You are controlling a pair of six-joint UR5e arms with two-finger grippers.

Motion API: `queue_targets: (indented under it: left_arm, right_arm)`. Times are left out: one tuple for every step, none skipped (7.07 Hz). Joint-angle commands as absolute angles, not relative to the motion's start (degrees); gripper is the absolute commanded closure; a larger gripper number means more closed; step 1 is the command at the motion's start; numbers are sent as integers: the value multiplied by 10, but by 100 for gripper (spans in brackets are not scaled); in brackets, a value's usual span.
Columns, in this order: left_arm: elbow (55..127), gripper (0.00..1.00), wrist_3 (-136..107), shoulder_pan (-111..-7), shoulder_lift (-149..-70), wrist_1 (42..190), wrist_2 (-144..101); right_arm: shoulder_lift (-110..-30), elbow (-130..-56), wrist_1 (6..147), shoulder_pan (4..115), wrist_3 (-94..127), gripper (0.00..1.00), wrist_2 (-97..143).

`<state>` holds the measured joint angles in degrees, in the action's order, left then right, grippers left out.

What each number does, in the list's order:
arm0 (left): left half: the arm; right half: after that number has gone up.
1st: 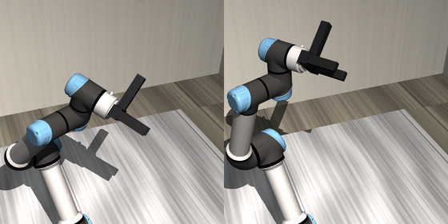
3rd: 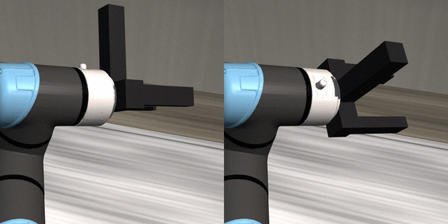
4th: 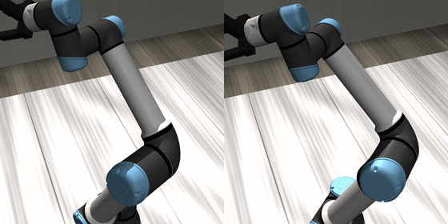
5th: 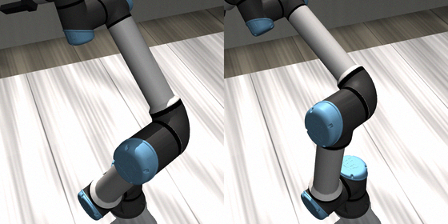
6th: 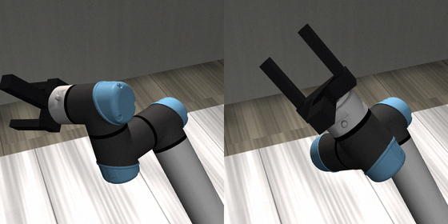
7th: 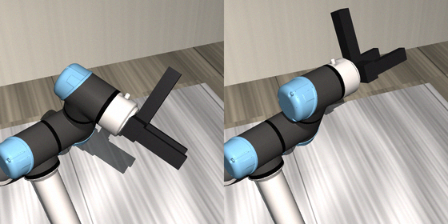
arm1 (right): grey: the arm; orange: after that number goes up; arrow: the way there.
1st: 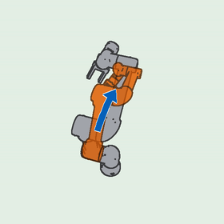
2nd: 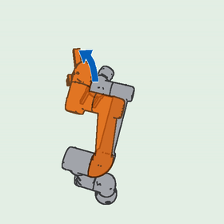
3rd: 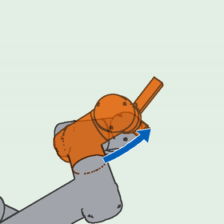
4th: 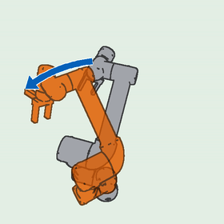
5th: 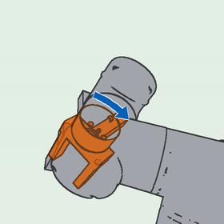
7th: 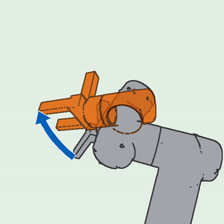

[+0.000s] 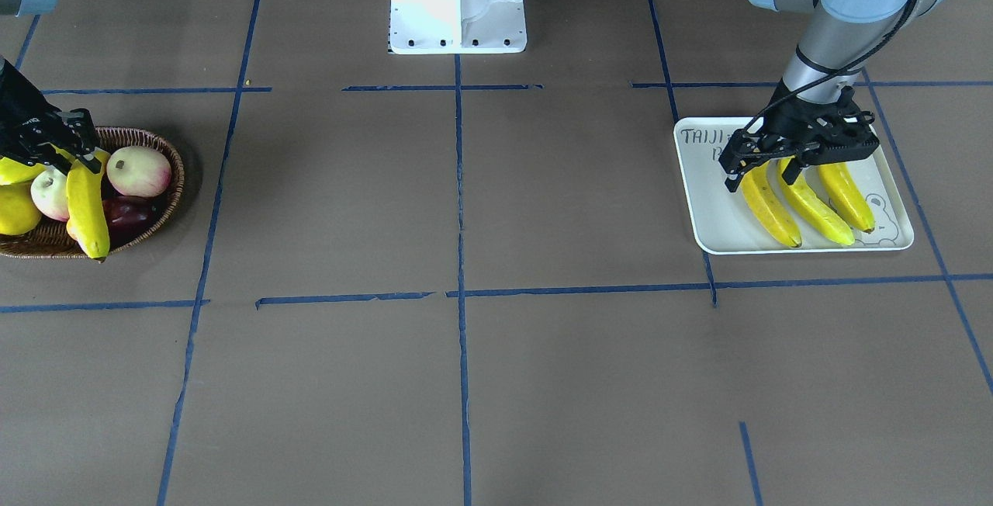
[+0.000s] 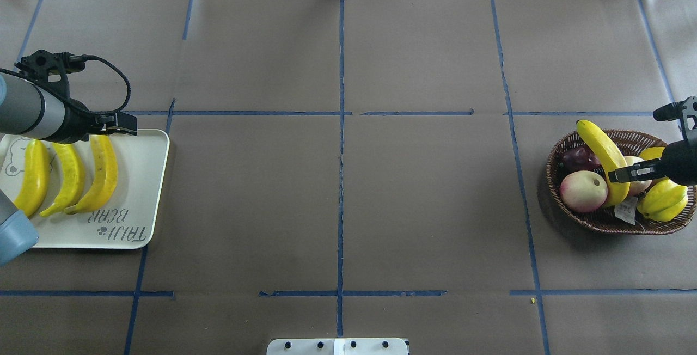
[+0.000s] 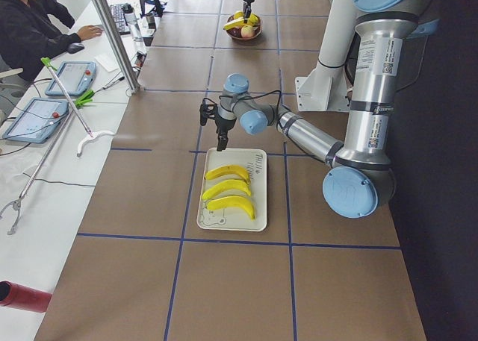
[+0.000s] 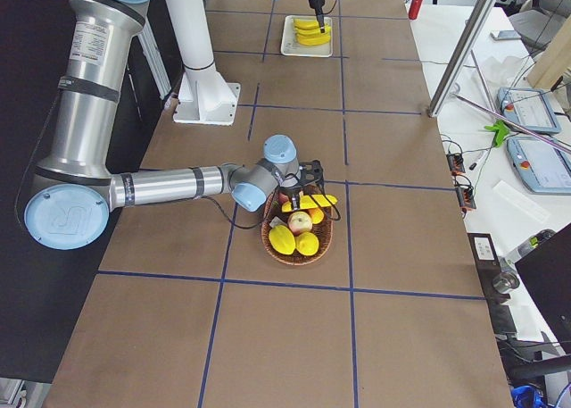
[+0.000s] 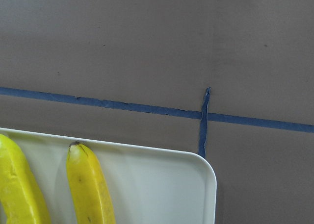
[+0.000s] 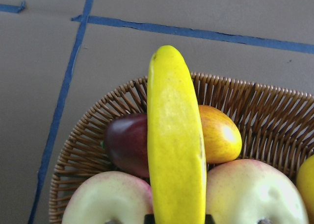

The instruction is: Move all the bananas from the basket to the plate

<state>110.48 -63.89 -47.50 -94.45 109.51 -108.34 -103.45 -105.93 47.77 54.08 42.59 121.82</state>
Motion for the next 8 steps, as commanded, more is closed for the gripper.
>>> queue_targets:
  left_arm:
    - [1105,0,-641,-475,-946,1095,-1084]
    - [1105,0,-641,-475,-948,1095,-1084]
    - [1105,0,-641,-475,-949,1095,-1085]
    - [1105,0,-641,-474,-954,1095,-1085]
    - [1104,0,-667,-472,-975,1094,-1085]
    - [1095,0,-735,-468,-1021,1098,-1085]
    - [1086,0,-804,-456,-1070,1099,-1085]
    - [1085,0,-861,-436,-1107,1101,-1085]
  right_arm:
    - [-1041,-1079,475,579,421,99,1242]
    - [-1041,-1084,475,624,404,99,1285]
    - [-1040,-1083,475,675,384,100,1345]
    - [-1029,-1082,475,702,384,100,1393]
    - [-1000,-1080,476,703,393,100,1413]
    - [-976,-1071,475,702,437,100,1414]
    - [-929,-1063,473,694,526,99,1413]
    - [-880,-1063,472,668,620,99,1408]
